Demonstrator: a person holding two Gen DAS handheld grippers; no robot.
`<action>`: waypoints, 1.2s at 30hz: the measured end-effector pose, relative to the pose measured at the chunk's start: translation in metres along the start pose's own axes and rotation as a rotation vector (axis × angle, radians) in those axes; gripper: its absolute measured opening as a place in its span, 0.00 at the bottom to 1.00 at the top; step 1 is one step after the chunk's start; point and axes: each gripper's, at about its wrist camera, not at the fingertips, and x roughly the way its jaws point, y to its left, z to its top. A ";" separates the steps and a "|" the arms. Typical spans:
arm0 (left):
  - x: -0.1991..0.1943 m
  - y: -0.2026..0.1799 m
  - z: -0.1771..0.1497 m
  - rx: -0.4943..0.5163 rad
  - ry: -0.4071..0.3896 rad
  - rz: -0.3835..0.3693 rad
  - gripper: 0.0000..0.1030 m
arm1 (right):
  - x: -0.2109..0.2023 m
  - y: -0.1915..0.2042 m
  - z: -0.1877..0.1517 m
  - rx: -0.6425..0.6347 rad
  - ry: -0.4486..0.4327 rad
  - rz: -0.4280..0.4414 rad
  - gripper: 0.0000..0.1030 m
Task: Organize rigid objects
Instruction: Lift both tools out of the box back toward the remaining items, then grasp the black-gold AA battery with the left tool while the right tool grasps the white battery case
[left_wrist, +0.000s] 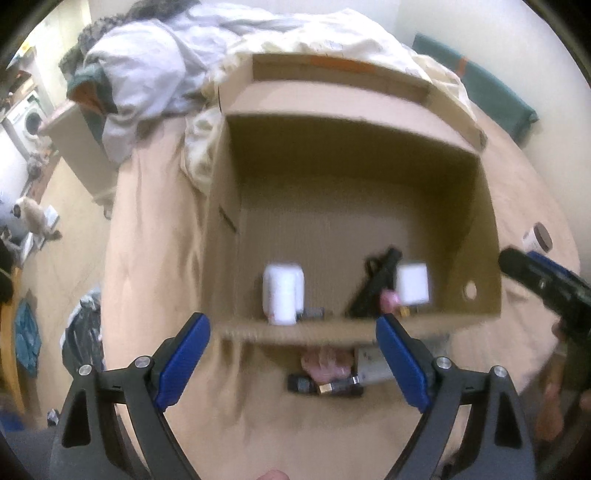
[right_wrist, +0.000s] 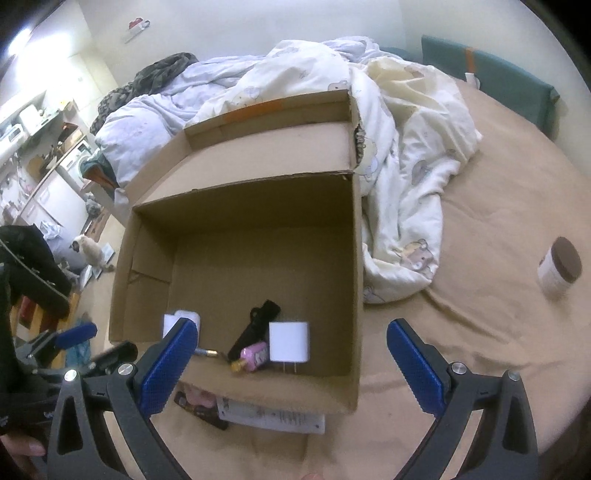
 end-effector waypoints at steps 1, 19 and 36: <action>0.001 0.000 -0.006 -0.004 0.015 -0.010 0.87 | -0.001 -0.001 -0.003 0.013 0.005 0.005 1.00; 0.086 -0.017 -0.046 -0.089 0.299 -0.080 0.73 | 0.014 -0.007 -0.035 0.073 0.116 -0.014 1.00; 0.103 -0.051 -0.050 0.018 0.291 0.005 0.29 | 0.027 0.002 -0.040 0.014 0.156 -0.054 1.00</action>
